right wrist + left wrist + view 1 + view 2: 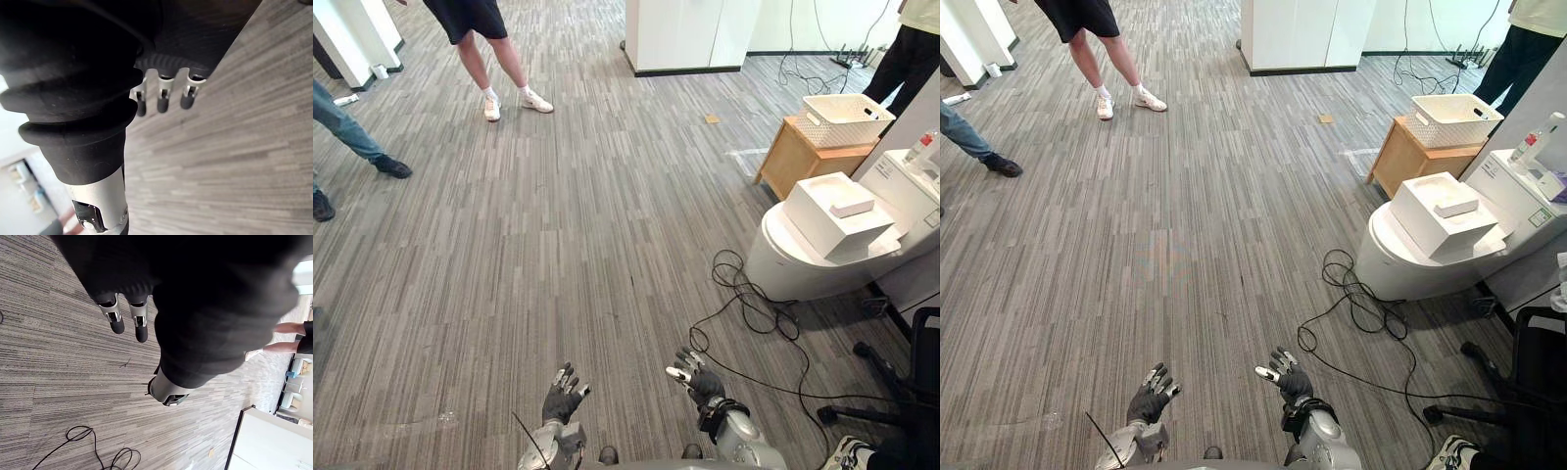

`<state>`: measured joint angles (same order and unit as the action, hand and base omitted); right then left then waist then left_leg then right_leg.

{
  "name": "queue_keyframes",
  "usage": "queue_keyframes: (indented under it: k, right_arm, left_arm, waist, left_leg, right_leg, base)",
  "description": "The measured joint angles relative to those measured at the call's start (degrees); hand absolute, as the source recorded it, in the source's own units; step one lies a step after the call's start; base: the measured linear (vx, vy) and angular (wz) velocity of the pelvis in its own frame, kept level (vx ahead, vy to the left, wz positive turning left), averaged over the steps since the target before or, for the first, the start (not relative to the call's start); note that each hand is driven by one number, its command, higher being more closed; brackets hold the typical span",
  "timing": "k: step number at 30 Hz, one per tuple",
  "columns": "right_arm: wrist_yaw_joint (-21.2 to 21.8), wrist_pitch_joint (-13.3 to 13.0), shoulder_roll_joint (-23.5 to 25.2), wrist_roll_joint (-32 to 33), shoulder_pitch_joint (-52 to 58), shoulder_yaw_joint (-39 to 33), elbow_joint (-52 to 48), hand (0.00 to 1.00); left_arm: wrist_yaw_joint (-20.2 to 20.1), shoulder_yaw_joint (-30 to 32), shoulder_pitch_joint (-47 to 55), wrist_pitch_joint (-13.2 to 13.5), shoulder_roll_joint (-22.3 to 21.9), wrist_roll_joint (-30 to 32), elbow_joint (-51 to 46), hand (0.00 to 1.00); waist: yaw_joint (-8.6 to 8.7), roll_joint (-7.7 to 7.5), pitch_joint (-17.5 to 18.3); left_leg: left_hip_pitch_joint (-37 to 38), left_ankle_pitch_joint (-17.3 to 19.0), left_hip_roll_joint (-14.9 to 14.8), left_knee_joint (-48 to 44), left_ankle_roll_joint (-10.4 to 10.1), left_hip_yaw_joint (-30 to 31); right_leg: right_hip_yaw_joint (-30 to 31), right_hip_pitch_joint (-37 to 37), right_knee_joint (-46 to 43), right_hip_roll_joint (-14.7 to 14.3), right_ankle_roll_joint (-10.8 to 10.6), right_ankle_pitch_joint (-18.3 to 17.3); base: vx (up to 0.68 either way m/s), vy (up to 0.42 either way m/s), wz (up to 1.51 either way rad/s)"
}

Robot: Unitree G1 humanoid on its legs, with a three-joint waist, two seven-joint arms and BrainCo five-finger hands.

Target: Organize washtable

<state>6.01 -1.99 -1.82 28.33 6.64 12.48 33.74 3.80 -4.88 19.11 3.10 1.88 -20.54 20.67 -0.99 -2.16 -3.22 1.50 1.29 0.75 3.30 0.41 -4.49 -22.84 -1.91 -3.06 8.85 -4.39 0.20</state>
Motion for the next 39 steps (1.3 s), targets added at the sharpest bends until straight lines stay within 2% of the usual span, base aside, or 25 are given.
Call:
queue_keyframes:
  k: [4,6,7,8,10,12,15,16,18,19,20,21,22,23,24,25,28,31,33,34,35,36,37,38,39]
  right_arm:
    - [-0.14,-0.07,-0.08,-1.93,0.37,-0.44,0.99,0.00]
    - [-0.55,-0.10,-0.31,-1.94,0.36,-0.50,0.89,0.00]
    - [-0.83,-0.34,-0.27,-1.94,0.55,-0.66,0.75,0.00]
    - [-0.81,-0.33,-0.21,-1.96,1.26,-0.64,0.75,0.00]
    - [-0.88,-0.50,-0.23,-1.95,2.31,-0.83,-0.43,0.00]
    - [-1.04,-1.38,-0.29,-1.91,2.51,-1.51,-1.31,0.00]
    - [-1.07,-1.57,-0.37,-1.91,2.53,-3.60,-1.38,0.00]
    - [-1.06,-1.56,-0.50,-1.96,2.59,-3.51,-1.50,0.00]
    - [-1.03,-1.58,-0.73,-2.65,2.75,-3.42,-2.61,0.00]
    - [-1.01,-1.61,-1.05,-3.46,1.94,-3.51,-3.09,0.00]
    - [-1.00,-1.63,-1.46,-3.96,0.44,-3.73,-3.36,0.00]
    - [-0.99,-1.63,-1.57,-4.21,-0.22,-3.51,-3.47,0.00]
    - [-1.08,-1.81,-1.52,-4.11,-0.49,-3.07,-4.24,0.00]
    - [-1.12,-1.97,-1.49,-3.74,-0.31,-2.86,-4.73,0.00]
    - [-1.18,-2.46,-1.17,-2.94,-0.25,-2.58,-5.30,0.00]
    - [-1.66,-3.01,-1.14,-1.08,-0.46,-2.73,-5.31,0.00]
    - [-3.49,-3.75,-1.88,0.75,-0.82,-3.77,-5.31,0.00]
    - [-3.44,-3.79,-2.60,0.86,-1.88,-3.69,-5.32,0.00]
    - [-3.41,-3.81,-3.03,0.81,-2.23,-3.72,-5.46,0.00]
    - [-3.34,-3.89,-3.40,0.43,-1.96,-3.73,-6.09,0.00]
    - [-3.40,-3.94,-3.85,0.19,-1.51,-4.71,-6.07,0.00]
    - [-3.48,-3.78,-3.99,0.02,-1.53,-5.12,-5.66,0.00]
    - [-3.53,-3.73,-3.55,-0.19,-1.59,-5.14,-5.45,0.00]
    - [-3.51,-3.71,-3.09,-0.25,-2.20,-4.95,-5.44,0.00]
    - [-3.48,-3.66,-2.99,-0.44,-2.70,-4.58,-5.44,0.00]
  left_arm:
    - [-0.09,-0.13,-0.30,0.02,0.59,0.48,-2.08,0.00]
    - [-0.05,-0.50,-1.09,-0.01,0.65,0.85,-2.20,0.00]
    - [-0.01,-1.16,-1.84,-0.01,0.77,0.94,-2.70,0.00]
    - [-0.01,-1.69,-2.48,-0.01,1.45,0.94,-3.11,0.00]
    - [-0.09,-2.15,-3.52,0.15,1.82,0.94,-4.21,0.00]
    - [-0.67,-4.44,-5.45,0.89,2.66,1.00,-4.49,0.00]
    - [-2.22,-7.55,-6.92,1.27,2.64,1.00,-4.58,0.00]
    - [-2.59,-8.48,-6.97,1.35,2.77,1.00,-4.63,0.00]
    - [-2.81,-9.66,-7.08,1.44,2.46,0.95,-4.57,0.00]
    - [-3.03,-10.72,-7.98,1.38,1.79,0.93,-4.68,0.00]
    - [-3.86,-10.97,-8.05,1.38,1.19,0.90,-4.86,0.00]
    - [-3.86,-10.96,-8.21,1.36,0.97,0.89,-4.81,0.00]
    - [-3.87,-10.83,-8.25,1.23,0.48,0.37,-4.37,0.00]
    - [-3.87,-10.68,-7.88,1.13,0.46,-0.21,-4.23,0.00]
    - [-3.88,-10.60,-7.99,1.15,0.20,-1.05,-4.26,0.00]
    - [-3.97,-10.59,-8.31,1.12,0.16,-1.64,-4.24,0.00]
    - [-3.85,-10.03,-8.35,1.16,-0.70,-3.54,-4.53,0.00]
    - [-3.56,-6.48,-7.82,1.33,-1.71,-4.15,-5.88,0.00]
    - [-3.53,-5.68,-7.06,1.33,-1.66,-4.12,-6.97,0.00]
    - [-3.50,-5.50,-6.24,1.35,-1.70,-4.17,-8.38,0.00]
    - [-3.52,-5.79,-5.41,1.35,-1.92,-4.17,-10.21,0.00]
    - [-3.54,-5.70,-5.17,1.41,-1.93,-4.16,-11.04,0.00]
    - [-3.52,-5.60,-5.23,1.43,-2.20,-4.16,-11.98,0.00]
    - [-3.56,-4.58,-5.76,1.48,-2.07,-4.16,-13.76,0.00]
    - [-3.67,-4.15,-5.60,1.62,-2.20,-4.16,-14.86,0.00]
  waist:
    - [0.13,-3.30,-2.41]
    - [0.12,-3.40,-4.25]
    - [0.65,-3.08,-5.84]
    - [0.47,-2.30,-6.61]
    - [0.71,-1.55,-6.65]
    - [1.72,-1.28,-6.83]
    - [2.68,0.08,-7.80]
    - [3.66,0.22,-7.79]
    - [4.28,0.65,-7.08]
    - [3.76,2.97,-7.09]
    - [3.30,4.10,-7.04]
    - [3.37,4.32,-7.01]
    - [3.35,4.82,-7.11]
    - [3.24,5.22,-7.10]
    - [2.93,5.55,-7.21]
    - [2.21,4.98,-7.55]
    - [1.25,3.84,-8.08]
    - [-0.96,3.38,-8.46]
    - [-1.93,2.89,-8.68]
    - [-2.58,3.10,-8.65]
    - [-2.99,4.73,-7.84]
    - [-3.23,4.97,-7.61]
    - [-2.55,3.39,-7.11]
    - [-2.98,2.27,-6.98]
    - [-3.11,1.62,-6.82]
  left_leg:
    - [-0.97,4.41,1.76,-4.79,1.39,-2.11]
    - [-0.61,6.45,1.71,-7.37,2.21,-1.83]
    - [0.63,7.82,1.49,-9.01,2.93,-0.76]
    - [1.15,9.58,0.50,-11.05,3.46,-0.14]
    - [1.15,12.33,-1.30,-13.18,2.72,1.10]
    - [1.21,14.18,-2.00,-13.56,1.86,2.71]
    - [6.54,18.37,-3.22,-13.11,-0.96,4.40]
    - [9.06,20.05,-3.98,-12.59,-2.80,5.30]
    - [11.50,21.65,-6.70,-13.82,-6.01,5.99]
    - [9.56,20.46,-9.44,-18.51,-9.31,5.56]
    - [5.92,16.08,-11.65,-26.33,-11.13,4.53]
    - [4.04,12.54,-12.36,-31.01,-9.40,3.67]
    - [0.50,1.76,-14.96,-40.82,-6.20,1.60]
    - [-1.15,-5.63,-16.39,-45.87,-5.05,1.24]
    - [-4.90,-4.50,-18.92,-57.68,-3.24,0.76]
    - [-8.43,0.58,-20.04,-67.93,-0.99,-1.36]
    - [-14.95,7.37,-18.25,-73.14,-0.14,-6.49]
    - [-24.87,12.06,-16.44,-59.86,-1.06,-13.42]
    - [-27.70,11.43,-15.06,-47.89,-2.02,-15.89]
    - [-28.84,8.93,-13.60,-36.78,-4.84,-17.32]
    - [-28.92,5.45,-13.50,-25.64,-4.79,-18.81]
    - [-28.42,0.77,-12.98,-26.38,-0.73,-19.14]
    - [-28.53,0.09,-11.53,-28.63,3.82,-20.27]
    - [-28.59,1.96,-10.54,-30.77,7.72,-20.93]
    - [-28.50,2.97,-10.08,-31.84,8.78,-21.14]
  right_leg:
    - [1.61,-6.37,-17.42,6.20,-1.14,-8.05]
    - [5.97,-11.53,-30.14,8.02,1.47,-6.81]
    - [9.53,-16.00,-39.51,7.70,4.41,-4.41]
    - [12.54,-18.37,-42.95,5.67,2.92,-7.15]
    - [13.74,-20.32,-37.16,2.23,1.95,-10.14]
    - [13.95,-22.59,-26.15,0.73,1.29,-9.25]
    - [14.90,-24.53,-10.08,0.18,-1.80,-1.87]
    - [15.13,-24.80,-7.41,0.28,-1.82,0.15]
    - [15.40,-26.79,-14.25,-0.31,1.13,7.31]
    - [13.91,-28.54,-20.04,-2.11,2.30,4.83]
    - [12.50,-28.26,-22.65,-3.44,4.02,1.10]
    - [11.96,-27.30,-23.07,-4.12,4.76,-0.42]
    - [11.47,-22.87,-21.00,-6.40,6.18,-2.60]
    - [11.34,-19.56,-18.58,-7.75,6.72,-3.09]
    - [11.80,-13.69,-14.32,-10.33,7.18,-3.37]
    - [13.07,-7.26,-10.50,-11.86,7.76,-3.74]
    - [16.07,4.23,-4.02,-11.76,8.09,-3.95]
    - [18.10,12.83,1.84,-10.23,10.53,-5.94]
    - [17.57,15.56,2.77,-8.21,9.17,-8.10]
    - [16.47,18.15,3.60,-7.06,7.52,-10.25]
    - [16.46,20.46,4.50,-7.12,5.51,-11.97]
    - [16.67,21.81,4.51,-6.67,4.48,-13.05]
    - [15.39,22.70,3.17,-4.58,4.06,-13.28]
    - [14.68,21.56,-0.95,-2.91,3.40,-12.59]
    - [14.78,20.74,-3.61,-2.15,3.14,-11.92]
  base:
    - [0.05,0.063,0.09]
    - [0.10,0.039,0.09]
    - [0.21,0.035,0.21]
    - [0.29,0.011,0.19]
    - [0.35,-0.026,0.18]
    - [0.36,-0.069,0.34]
    - [0.54,-0.163,0.35]
    - [0.67,-0.273,0.70]
    - [0.77,-0.344,0.64]
    - [0.88,-0.412,0.22]
    - [0.73,-0.344,0.06]
    - [0.78,-0.411,-0.06]
    - [0.66,-0.315,-0.14]
    - [0.99,-0.440,-0.33]
    - [0.79,-0.305,-0.50]
    - [0.75,-0.286,-0.53]
    - [0.66,-0.147,-0.45]
    - [0.60,0.030,-0.55]
    - [0.64,0.130,-0.54]
    - [0.63,0.195,-0.38]
    - [0.65,0.226,-0.39]
    - [0.69,0.280,-0.04]
    - [0.72,0.324,0.24]
    - [0.73,0.340,0.36]
    - [0.73,0.350,0.30]
